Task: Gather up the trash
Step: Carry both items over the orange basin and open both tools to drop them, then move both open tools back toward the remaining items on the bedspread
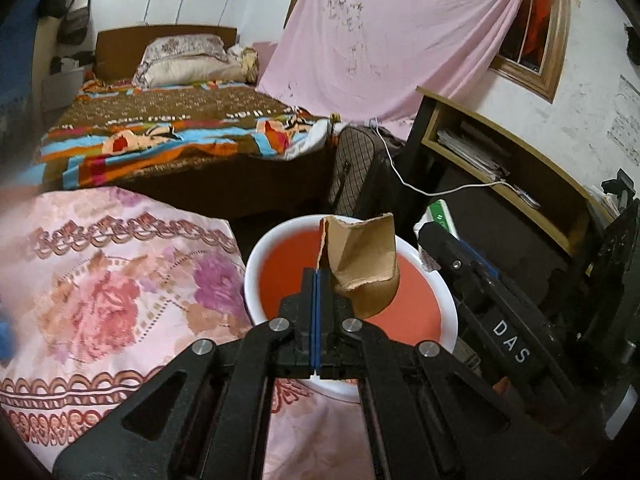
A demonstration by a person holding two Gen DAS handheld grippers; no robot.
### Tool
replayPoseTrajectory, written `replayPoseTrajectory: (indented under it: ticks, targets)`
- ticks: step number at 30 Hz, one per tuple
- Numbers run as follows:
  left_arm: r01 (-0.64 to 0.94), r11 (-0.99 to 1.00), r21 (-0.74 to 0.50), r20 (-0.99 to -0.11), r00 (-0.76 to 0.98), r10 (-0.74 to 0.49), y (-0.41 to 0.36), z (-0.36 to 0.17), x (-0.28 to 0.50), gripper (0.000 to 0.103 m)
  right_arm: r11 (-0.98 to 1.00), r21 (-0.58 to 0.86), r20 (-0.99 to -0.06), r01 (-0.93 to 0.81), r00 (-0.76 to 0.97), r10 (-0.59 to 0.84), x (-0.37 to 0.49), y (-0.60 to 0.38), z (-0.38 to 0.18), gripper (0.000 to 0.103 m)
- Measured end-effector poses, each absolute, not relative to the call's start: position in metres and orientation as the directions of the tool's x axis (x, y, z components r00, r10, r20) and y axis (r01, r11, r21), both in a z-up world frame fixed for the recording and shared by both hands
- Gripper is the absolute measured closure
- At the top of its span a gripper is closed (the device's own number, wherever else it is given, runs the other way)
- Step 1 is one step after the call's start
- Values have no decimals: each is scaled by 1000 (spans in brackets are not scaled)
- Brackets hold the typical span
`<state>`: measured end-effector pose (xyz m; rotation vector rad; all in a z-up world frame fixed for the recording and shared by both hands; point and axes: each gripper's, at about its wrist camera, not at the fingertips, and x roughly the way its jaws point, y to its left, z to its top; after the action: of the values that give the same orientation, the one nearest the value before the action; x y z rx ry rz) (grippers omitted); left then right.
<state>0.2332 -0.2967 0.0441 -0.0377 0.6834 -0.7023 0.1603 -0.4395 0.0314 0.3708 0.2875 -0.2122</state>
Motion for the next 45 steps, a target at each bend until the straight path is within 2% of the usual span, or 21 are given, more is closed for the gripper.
replayPoseTrajectory:
  ticks: [9, 15, 20, 22, 26, 30, 32, 34, 35, 37, 39, 45]
  targets:
    - [589, 763, -265, -590, 527, -612, -298, 39, 236, 103, 900, 339, -340, 274, 928, -155, 161, -443, 29, 62]
    - [576, 770, -274, -560, 556, -615, -287, 43, 234, 102, 903, 335, -329, 269, 932, -155, 161, -443, 30, 57]
    - [534, 807, -252, -499, 643, -582, -263, 52, 229, 92, 916, 313, -276, 253, 947, -167, 157, -436, 38, 55]
    - [512, 822, -249, -476, 674, -564, -253, 55, 227, 82, 921, 304, -254, 244, 953, -169, 155, -432, 41, 54]
    - [463, 854, -237, -428, 739, -520, -230, 63, 224, 70, 930, 294, -221, 223, 962, -161, 155, -423, 46, 50]
    - [409, 885, -222, -396, 792, -465, -206, 69, 221, 58, 938, 288, -177, 194, 973, -147, 154, -411, 52, 33]
    - [383, 897, -219, -381, 813, -440, -194, 71, 219, 51, 942, 284, -156, 179, 978, -139, 153, -405, 55, 31]
    - [355, 910, -215, -359, 838, -412, -180, 73, 215, 37, 948, 275, -135, 162, 982, -129, 153, -396, 58, 24]
    - [338, 917, -213, -342, 853, -394, -172, 74, 212, 33, 950, 270, -124, 154, 984, -124, 153, -392, 59, 20]
    - [307, 928, -211, -311, 879, -361, -158, 76, 207, 20, 956, 259, -105, 139, 988, -115, 154, -383, 62, 7]
    - [270, 938, -217, -277, 904, -325, -144, 77, 202, 11, 959, 249, -88, 132, 990, -113, 154, -373, 64, 0]
    - [189, 958, -214, -228, 944, -237, -107, 78, 190, 11, 973, 222, -42, 69, 997, -61, 153, -346, 68, 0]
